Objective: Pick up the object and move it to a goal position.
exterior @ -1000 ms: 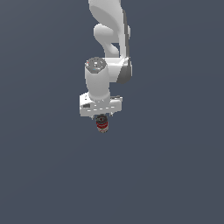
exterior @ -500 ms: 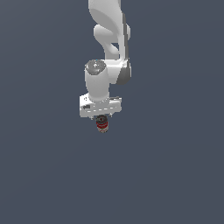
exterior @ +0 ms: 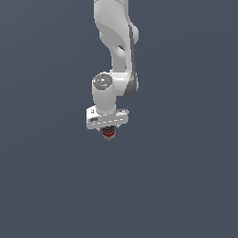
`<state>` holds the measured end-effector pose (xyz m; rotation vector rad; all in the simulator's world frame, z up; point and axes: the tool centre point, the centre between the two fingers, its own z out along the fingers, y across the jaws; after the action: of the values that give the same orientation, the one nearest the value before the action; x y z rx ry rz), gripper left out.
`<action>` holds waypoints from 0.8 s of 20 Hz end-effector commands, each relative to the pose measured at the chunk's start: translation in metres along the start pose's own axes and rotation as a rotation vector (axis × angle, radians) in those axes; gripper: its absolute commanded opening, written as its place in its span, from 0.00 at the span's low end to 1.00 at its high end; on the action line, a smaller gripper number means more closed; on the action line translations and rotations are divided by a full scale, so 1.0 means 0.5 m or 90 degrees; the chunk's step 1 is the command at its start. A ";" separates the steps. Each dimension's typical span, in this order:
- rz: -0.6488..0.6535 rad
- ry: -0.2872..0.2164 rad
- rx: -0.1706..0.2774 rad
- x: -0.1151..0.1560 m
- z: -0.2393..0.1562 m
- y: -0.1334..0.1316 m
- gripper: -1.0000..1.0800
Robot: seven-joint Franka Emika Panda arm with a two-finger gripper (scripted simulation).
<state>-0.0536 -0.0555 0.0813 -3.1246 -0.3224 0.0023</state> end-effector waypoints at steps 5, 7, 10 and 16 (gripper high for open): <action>0.000 0.001 0.000 0.002 0.008 0.001 0.00; 0.000 0.001 0.000 0.002 0.008 0.001 0.00; 0.000 0.001 0.000 0.002 0.008 0.001 0.00; 0.000 0.001 0.000 0.002 0.001 0.003 0.00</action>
<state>-0.0536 -0.0561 0.0785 -3.1242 -0.3232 0.0039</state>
